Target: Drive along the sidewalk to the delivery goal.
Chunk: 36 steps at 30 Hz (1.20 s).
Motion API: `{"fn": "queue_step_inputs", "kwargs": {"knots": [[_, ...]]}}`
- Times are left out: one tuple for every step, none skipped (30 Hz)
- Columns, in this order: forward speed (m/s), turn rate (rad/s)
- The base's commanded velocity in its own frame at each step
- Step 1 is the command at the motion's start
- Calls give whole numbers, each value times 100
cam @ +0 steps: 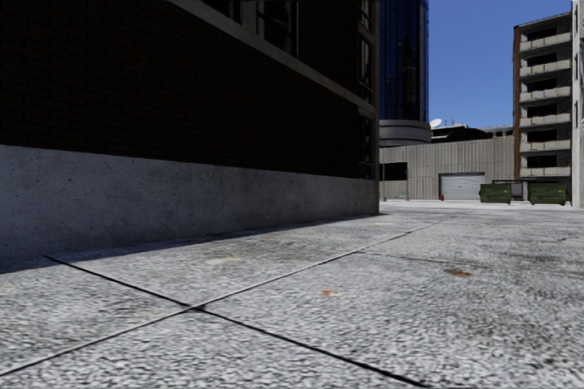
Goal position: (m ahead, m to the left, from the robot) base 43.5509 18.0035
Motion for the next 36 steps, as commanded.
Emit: {"fn": "queue_step_inputs", "kwargs": {"knots": [[195,-39],[195,-39],[197,-39],[200,-39],[200,-39],[200,-39],[200,-39],[200,-39],[200,-39],[200,-39],[200,-39],[200,-39],[200,-39],[200,-39],[200,-39],[200,-39],[200,-39],[200,-39],[200,-39],[200,-39],[200,-39],[200,-39],[200,-39],[200,-39],[200,-39],[200,-39],[200,-39],[200,-39],[200,-39],[200,-39],[200,-39],[200,-39],[200,-39],[200,-39],[200,-39],[200,-39]]}}
